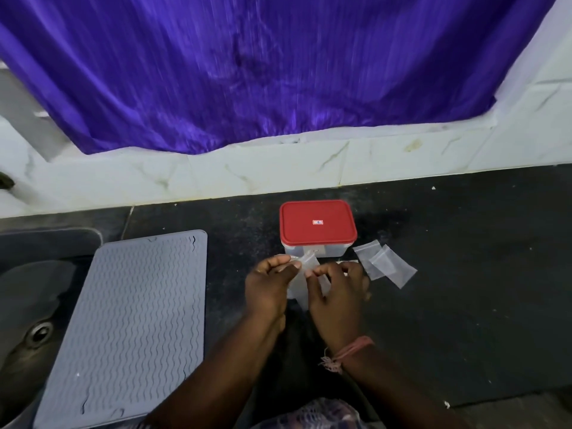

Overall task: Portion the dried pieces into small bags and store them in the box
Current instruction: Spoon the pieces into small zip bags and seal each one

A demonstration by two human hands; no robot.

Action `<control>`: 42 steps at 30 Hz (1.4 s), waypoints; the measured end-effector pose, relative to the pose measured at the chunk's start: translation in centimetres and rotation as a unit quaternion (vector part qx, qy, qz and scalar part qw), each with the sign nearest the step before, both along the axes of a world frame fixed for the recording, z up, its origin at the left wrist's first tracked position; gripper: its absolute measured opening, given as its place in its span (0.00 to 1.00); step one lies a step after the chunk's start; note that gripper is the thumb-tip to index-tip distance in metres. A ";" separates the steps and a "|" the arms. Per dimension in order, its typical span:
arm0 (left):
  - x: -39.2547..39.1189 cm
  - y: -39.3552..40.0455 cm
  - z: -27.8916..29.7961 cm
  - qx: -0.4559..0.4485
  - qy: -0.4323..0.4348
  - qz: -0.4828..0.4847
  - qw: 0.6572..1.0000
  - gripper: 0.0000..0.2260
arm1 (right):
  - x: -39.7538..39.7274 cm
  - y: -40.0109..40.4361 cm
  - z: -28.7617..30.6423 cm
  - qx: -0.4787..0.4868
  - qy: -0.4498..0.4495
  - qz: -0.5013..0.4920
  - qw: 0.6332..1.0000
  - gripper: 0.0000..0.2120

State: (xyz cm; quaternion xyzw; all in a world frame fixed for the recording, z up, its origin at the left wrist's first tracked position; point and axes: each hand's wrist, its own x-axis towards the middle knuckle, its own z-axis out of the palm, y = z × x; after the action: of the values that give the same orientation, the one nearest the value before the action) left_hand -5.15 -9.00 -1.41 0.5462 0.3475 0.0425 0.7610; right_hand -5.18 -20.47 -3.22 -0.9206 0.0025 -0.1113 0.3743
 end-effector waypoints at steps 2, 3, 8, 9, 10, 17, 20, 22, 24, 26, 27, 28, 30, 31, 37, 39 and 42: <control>-0.1 0.0 0.2 -0.007 -0.015 -0.002 1.000 0.07 | 0.2 0.1 0.3 0.065 0.020 0.051 0.996 0.05; -0.2 -0.2 0.2 -0.010 -0.023 -0.009 1.000 0.07 | 0.3 0.1 0.6 0.133 0.054 0.074 0.987 0.05; -0.5 -0.1 0.3 -0.022 -0.025 -0.040 0.999 0.08 | 0.6 0.4 1.6 0.306 0.165 0.058 0.936 0.08; -0.5 -0.1 0.5 -0.014 -0.026 -0.052 0.998 0.08 | 0.7 0.3 1.6 0.317 0.171 0.053 0.932 0.09; -0.5 0.0 0.7 0.001 -0.028 -0.064 0.998 0.07 | 0.8 0.2 1.6 0.320 0.174 0.049 0.930 0.09; -0.8 0.5 0.8 0.112 -0.031 -0.132 0.984 0.08 | 2.3 -0.5 1.5 0.288 0.152 0.068 0.943 0.06; -0.4 0.6 0.9 0.115 -0.027 -0.128 0.985 0.06 | 2.8 -0.2 1.7 0.258 0.145 0.099 0.950 0.08; -0.2 0.8 0.9 0.124 -0.030 -0.123 0.984 0.06 | 3.0 0.0 1.9 0.264 0.144 0.114 0.947 0.08; 0.0 1.0 1.0 0.124 -0.035 -0.121 0.984 0.06 | 3.3 0.1 1.9 0.269 0.139 0.120 0.945 0.07; -0.1 1.1 0.9 0.130 -0.036 -0.124 0.983 0.06 | 3.5 0.1 1.8 0.270 0.144 0.121 0.944 0.07; -0.1 1.1 0.8 0.138 -0.032 -0.127 0.982 0.06 | 3.6 0.1 1.6 0.265 0.149 0.122 0.945 0.07; -0.2 1.1 0.7 0.145 -0.025 -0.126 0.981 0.06 | 3.6 0.0 1.4 0.254 0.151 0.125 0.947 0.07; -0.2 1.3 0.5 0.161 0.001 -0.107 0.981 0.07 | 3.8 -0.3 0.7 0.206 0.135 0.130 0.960 0.06; -0.3 1.5 0.5 0.181 0.022 -0.093 0.979 0.06 | 3.9 -0.5 0.3 0.172 0.123 0.134 0.968 0.05; -0.1 2.3 1.1 0.353 0.090 -0.115 0.924 0.06 | 4.2 0.2 0.4 0.078 0.095 0.169 0.978 0.03; -0.1 1.9 1.0 0.349 0.080 -0.132 0.924 0.08 | 3.9 0.8 0.5 0.069 0.085 0.183 0.977 0.03; -0.1 2.2 0.4 0.344 0.088 -0.140 0.925 0.10 | 3.9 1.0 0.2 0.076 0.082 0.189 0.976 0.03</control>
State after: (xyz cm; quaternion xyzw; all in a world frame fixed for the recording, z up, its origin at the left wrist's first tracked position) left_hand -5.30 -6.79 -0.99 0.8187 0.2972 0.0044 0.4913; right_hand -1.32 -19.51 -3.01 -0.8795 -0.1321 0.0382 0.4555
